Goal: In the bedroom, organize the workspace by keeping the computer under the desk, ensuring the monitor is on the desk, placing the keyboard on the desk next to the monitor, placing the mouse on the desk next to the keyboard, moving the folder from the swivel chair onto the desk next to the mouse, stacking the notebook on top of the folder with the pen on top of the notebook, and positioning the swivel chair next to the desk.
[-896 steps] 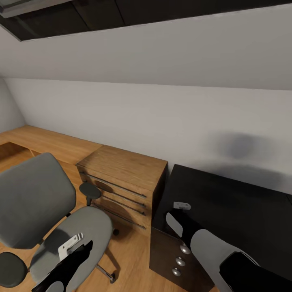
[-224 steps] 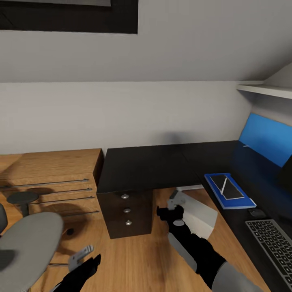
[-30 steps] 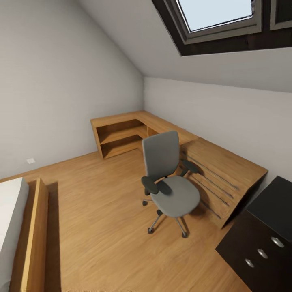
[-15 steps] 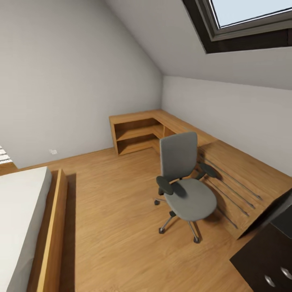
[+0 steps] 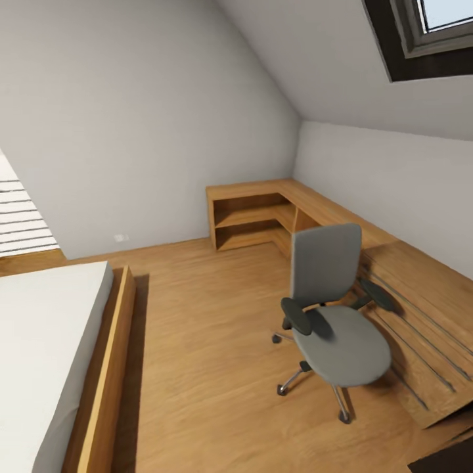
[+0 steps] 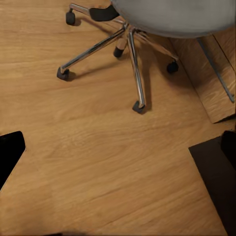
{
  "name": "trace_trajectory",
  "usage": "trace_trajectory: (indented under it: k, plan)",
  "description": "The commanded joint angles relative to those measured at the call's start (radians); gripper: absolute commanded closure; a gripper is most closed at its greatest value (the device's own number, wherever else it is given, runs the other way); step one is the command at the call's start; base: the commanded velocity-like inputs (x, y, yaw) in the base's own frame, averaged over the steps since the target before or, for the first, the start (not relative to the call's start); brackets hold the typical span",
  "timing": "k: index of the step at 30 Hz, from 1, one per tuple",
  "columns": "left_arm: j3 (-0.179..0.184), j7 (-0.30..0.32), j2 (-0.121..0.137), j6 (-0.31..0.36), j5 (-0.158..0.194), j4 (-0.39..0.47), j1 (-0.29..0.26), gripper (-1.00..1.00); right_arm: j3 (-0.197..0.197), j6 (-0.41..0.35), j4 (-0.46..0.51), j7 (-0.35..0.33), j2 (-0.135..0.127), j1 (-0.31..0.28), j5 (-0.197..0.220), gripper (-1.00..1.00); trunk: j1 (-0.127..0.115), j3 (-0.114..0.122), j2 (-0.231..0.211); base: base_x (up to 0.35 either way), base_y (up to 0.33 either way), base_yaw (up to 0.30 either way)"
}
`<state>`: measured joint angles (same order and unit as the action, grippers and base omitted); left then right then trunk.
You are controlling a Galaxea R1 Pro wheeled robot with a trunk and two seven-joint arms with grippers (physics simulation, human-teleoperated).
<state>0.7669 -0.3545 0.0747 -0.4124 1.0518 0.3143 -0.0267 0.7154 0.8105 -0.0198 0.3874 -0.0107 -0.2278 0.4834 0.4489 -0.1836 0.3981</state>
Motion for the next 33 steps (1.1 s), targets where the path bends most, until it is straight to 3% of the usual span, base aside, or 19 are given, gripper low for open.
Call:
trace_trajectory:
  k: [1,9,22,33]
  plan:
    - [0.008,-0.008,0.001,-0.002,0.005,0.002,-0.001,-1.0,0.009,0.002,-0.002,0.005,0.0,-0.001,0.003,-1.0,0.001,-0.002,0.002,0.319,0.0,0.277]
    - [0.008,-0.008,0.0,-0.002,0.005,0.002,-0.001,-1.0,0.009,0.002,-0.002,0.005,0.0,-0.001,0.003,-1.0,0.001,-0.006,0.002,0.234,0.0,0.277]
    - [0.009,-0.008,0.0,-0.003,0.005,0.002,-0.001,-1.0,0.009,0.002,-0.002,0.005,0.0,-0.001,0.003,-1.0,0.001,-0.013,0.002,0.03,0.0,0.265]
    - [0.009,-0.008,0.0,-0.002,0.005,0.002,-0.001,-1.0,0.009,0.002,-0.002,0.004,0.0,-0.001,0.003,-1.0,0.001,-0.014,0.002,0.02,-0.015,0.064]
